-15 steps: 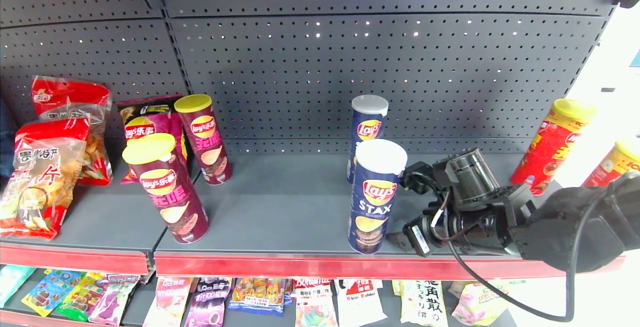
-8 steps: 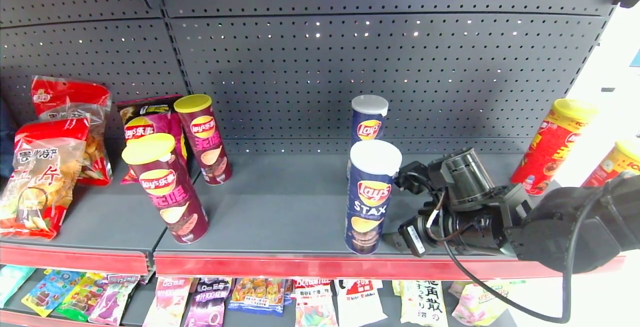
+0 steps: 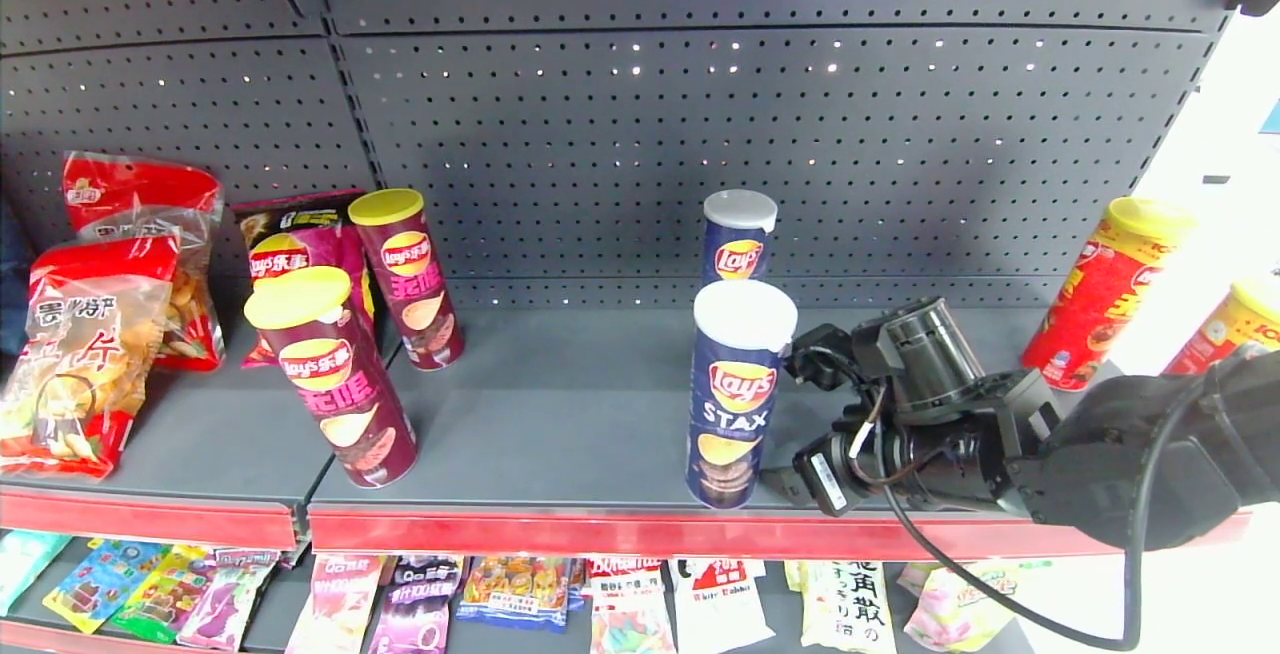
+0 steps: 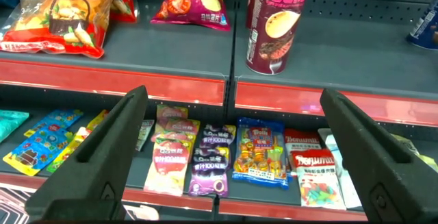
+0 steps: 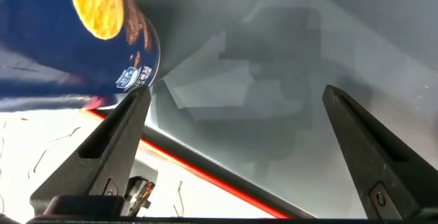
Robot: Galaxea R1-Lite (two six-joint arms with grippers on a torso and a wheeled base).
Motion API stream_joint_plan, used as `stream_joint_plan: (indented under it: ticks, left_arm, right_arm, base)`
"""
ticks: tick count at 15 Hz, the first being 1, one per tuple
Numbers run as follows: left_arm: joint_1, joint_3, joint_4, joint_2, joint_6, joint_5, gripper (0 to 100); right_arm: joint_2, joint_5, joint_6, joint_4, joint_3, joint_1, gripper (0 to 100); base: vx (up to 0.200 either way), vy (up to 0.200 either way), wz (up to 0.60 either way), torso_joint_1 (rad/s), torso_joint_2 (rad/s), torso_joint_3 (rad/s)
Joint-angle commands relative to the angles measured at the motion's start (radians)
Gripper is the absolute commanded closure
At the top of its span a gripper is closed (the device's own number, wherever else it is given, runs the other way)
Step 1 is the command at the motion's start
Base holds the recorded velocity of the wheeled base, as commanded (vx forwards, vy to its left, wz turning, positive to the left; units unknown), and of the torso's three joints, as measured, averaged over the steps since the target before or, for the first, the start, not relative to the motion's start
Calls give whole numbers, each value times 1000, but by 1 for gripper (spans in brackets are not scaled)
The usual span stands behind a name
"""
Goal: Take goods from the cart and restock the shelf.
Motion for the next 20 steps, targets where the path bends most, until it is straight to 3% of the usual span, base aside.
stream_joint_plan:
  ticks: [1, 10, 17, 20]
  left_arm:
    - [0, 0, -1, 0, 0, 0, 0]
    - [0, 0, -1, 0, 0, 0, 0]
    - [0, 0, -1, 0, 0, 0, 0]
    - [0, 0, -1, 0, 0, 0, 0]
  right_arm:
    - [0, 0, -1, 0, -6, 10, 0]
    - [-94, -3, -4, 1, 66, -35, 0]
    - [-628, 2, -100, 1, 427, -59, 0]
    - [-879, 130, -156, 3, 571, -202, 0]
  base:
    - [0, 0, 0, 0, 0, 0]
    - [0, 0, 0, 0, 0, 0]
    - [0, 0, 0, 0, 0, 0]
    - [0, 0, 0, 0, 0, 0]
